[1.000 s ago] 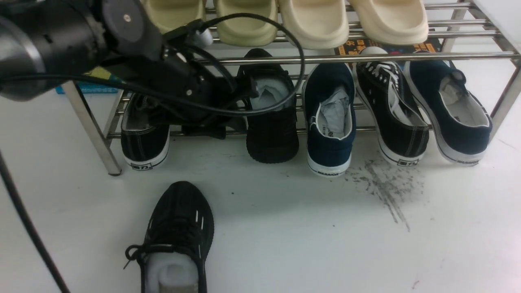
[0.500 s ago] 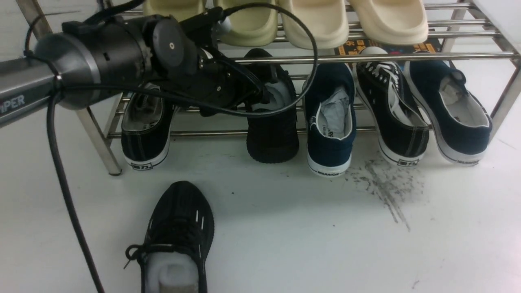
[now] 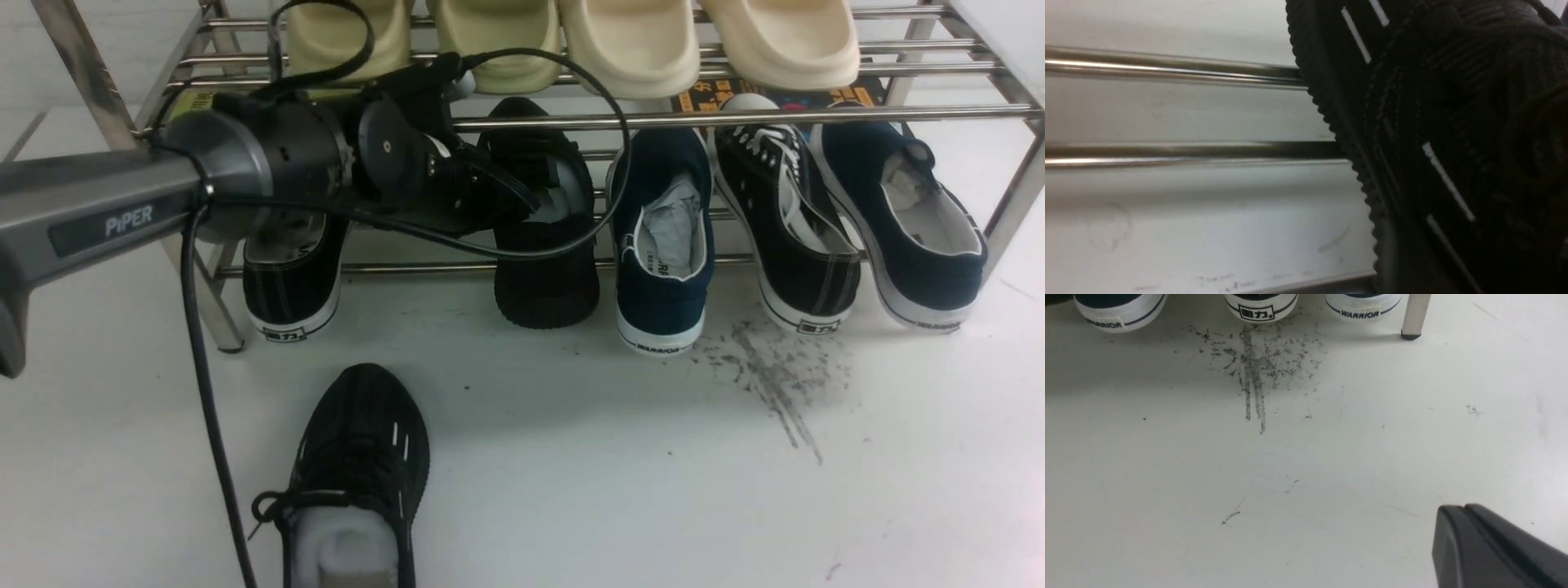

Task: Take the shoes off the shelf with your hand on the white table.
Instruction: 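Grasp a shoe standing on the lower shelf of the shoe rack with the left gripper, then set the held shoe down on the floor in front of the rack with the left gripper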

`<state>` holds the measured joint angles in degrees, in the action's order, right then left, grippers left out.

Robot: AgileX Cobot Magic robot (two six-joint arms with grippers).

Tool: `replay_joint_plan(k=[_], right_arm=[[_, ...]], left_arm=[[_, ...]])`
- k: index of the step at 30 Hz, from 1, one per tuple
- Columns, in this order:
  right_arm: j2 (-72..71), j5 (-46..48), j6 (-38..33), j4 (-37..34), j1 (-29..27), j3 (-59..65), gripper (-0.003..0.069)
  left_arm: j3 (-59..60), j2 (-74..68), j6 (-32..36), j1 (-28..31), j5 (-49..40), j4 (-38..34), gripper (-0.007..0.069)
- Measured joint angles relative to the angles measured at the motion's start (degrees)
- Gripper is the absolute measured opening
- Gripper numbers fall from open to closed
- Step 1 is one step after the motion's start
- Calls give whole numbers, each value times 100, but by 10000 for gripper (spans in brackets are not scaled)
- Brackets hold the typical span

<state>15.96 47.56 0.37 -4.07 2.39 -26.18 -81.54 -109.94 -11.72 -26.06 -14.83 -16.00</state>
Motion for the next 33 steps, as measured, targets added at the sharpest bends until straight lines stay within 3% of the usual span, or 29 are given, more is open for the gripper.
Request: replay_joint_plan(k=[1,2,5,13,20,33], right_arm=[[0,0,0,0,0,0,-4],[0,0,0,0,0,0,-4],[0,0,0,0,0,0,-4],[0,-7,0,0,0,0,0],[0,-14,0,0,0,0,1],[0,-16,0,0,0,0,6]], left_arm=[[0,13,11,0,-53,-16,123],[0,25,23,5,-107,-42,76],[0,191,52,11,-524,-153,27],[30,900,-24,3,-1799,-384,22],[35,1265,-24,3,-2242,-421,22],[35,2025,-24,3,-4045,-381,22]])
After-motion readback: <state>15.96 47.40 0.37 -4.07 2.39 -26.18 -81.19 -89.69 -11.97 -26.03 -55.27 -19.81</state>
